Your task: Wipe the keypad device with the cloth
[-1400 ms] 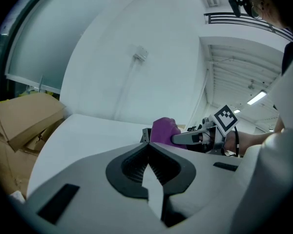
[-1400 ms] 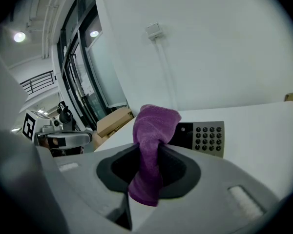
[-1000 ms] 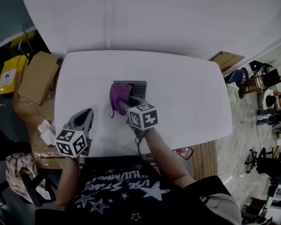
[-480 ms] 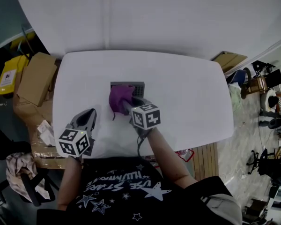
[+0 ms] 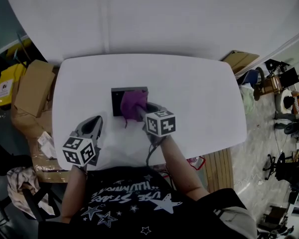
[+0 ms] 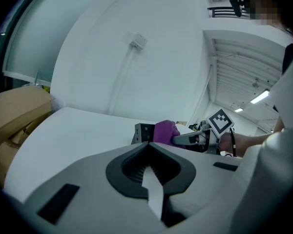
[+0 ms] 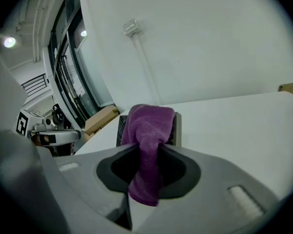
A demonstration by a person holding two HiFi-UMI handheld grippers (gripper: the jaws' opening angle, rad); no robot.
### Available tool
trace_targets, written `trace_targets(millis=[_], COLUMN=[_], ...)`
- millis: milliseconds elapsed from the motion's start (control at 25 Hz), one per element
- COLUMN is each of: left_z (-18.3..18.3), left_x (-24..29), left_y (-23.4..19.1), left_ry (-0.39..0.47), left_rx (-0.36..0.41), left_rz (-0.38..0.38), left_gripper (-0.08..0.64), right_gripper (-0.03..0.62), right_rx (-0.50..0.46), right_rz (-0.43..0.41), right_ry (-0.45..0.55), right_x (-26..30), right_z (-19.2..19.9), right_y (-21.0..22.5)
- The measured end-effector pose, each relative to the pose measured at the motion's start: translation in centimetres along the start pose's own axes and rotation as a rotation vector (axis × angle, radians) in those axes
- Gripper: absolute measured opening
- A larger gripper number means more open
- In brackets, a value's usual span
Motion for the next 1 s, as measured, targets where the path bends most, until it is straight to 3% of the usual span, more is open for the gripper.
trace_targets(millis=[560,1000], left_z=[-0.3,0.4], left_x=[1.0,-2.0], left_y=[0.9,1.5], left_ry=[-0.026,-0.019], left_rx=[0.02,0.036], left_rz=[0.071,0.122], left_gripper=[0.009,0.009], right_gripper=[0.098,0.098], right_rx=[0.025,0.039], right_rz=[0.121,0.209], right_ry=[0.024,0.064], right_x=[-3.0,-7.0], right_z=[0.2,1.9], right_y=[2.7,0.8])
Point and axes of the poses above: the fingertips, and each gripper's own axes: x forward along the fingers, y to its right, z out of its underside, the point moved 10 cm from there along -x, backward along the fingers, and after that the axes turned 13 degrees about y, right-handed, at the moved point
